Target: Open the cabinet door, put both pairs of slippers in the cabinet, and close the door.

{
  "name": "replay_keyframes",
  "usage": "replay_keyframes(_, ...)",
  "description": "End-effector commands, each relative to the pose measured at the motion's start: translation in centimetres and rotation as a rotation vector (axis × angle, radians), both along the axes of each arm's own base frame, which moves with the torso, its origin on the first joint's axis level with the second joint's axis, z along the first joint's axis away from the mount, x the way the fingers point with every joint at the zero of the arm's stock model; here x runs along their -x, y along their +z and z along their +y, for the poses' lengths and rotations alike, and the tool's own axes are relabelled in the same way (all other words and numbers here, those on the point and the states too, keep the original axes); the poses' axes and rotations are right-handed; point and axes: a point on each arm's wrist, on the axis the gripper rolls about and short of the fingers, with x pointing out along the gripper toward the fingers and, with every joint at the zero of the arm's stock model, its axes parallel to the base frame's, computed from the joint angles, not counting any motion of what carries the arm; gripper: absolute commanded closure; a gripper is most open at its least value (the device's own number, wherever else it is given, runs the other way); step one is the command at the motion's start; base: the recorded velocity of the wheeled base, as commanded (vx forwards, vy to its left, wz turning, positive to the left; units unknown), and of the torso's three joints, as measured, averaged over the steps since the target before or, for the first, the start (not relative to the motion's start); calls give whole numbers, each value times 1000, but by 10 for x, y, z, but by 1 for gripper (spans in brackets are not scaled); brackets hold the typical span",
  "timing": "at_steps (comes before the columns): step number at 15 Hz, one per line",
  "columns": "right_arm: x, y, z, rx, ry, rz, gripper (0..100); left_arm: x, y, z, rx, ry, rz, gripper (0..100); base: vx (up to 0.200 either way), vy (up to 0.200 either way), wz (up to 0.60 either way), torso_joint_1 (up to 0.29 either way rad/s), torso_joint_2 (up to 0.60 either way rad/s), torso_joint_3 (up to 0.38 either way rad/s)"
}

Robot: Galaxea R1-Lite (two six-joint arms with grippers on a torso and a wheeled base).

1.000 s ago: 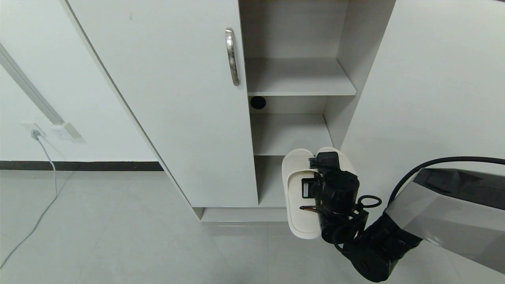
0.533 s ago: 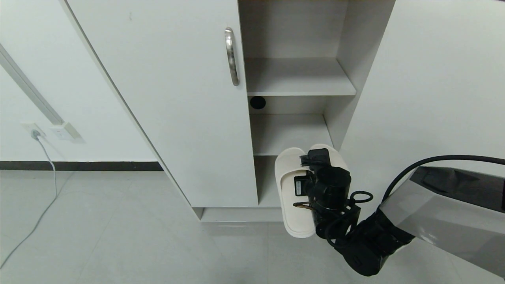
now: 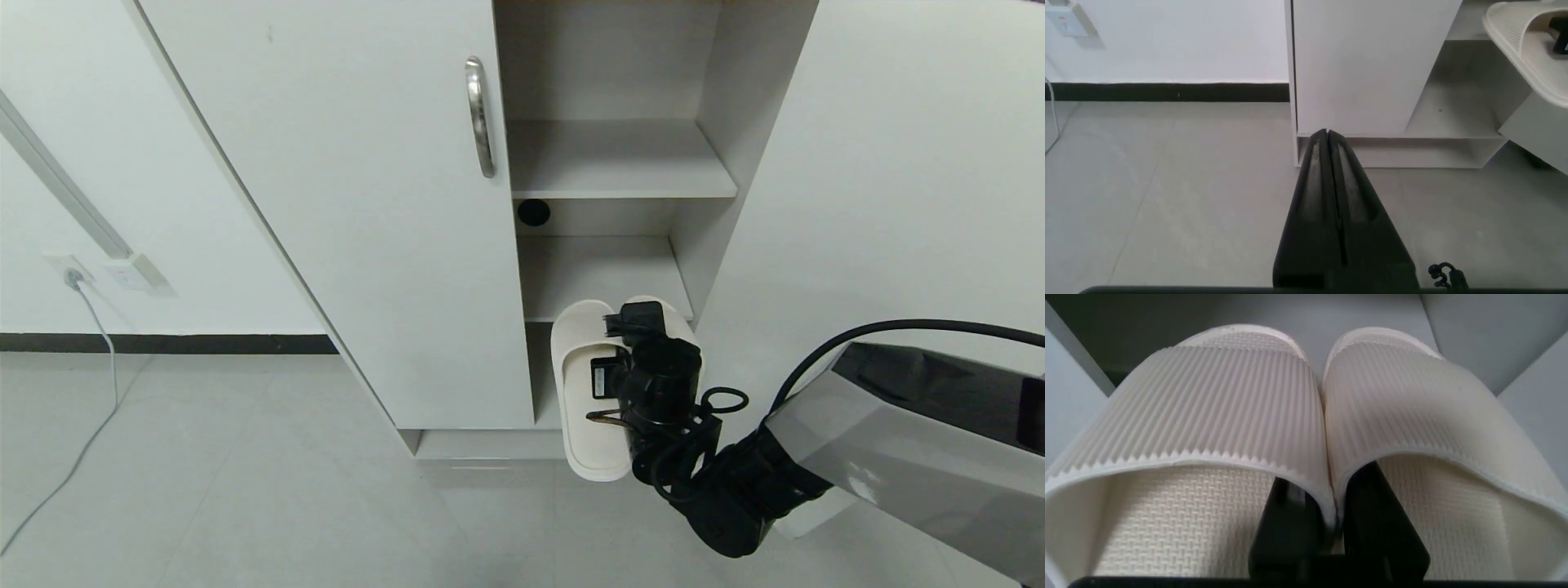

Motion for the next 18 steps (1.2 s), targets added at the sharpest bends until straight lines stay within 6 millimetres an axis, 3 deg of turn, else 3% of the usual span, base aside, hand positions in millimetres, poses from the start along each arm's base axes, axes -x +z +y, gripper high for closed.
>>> replay_keyframes(1, 0, -2, 1, 5, 2, 3, 100, 0, 0, 0, 0, 0, 2, 100, 0, 0, 0, 0, 0, 0)
replay_keyframes(3, 0, -2, 1, 3, 2, 2, 100, 0, 0, 0, 0, 0, 2, 100, 0, 0, 0, 0, 0, 0)
replay_keyframes(9, 0, 0, 1, -1, 2, -5, 100, 0, 0, 0, 0, -1, 2, 100, 200, 0, 0, 2, 2, 2)
replay_keyframes(13, 0, -9, 2, 12, 7, 12, 100, 0, 0, 0, 1, 0, 1, 100, 200, 0, 0, 2, 1, 2)
replay_keyframes(18, -11, -24, 2, 9, -4, 27, 100, 0, 0, 0, 4, 1, 1, 100, 0, 0, 0, 0, 0, 0)
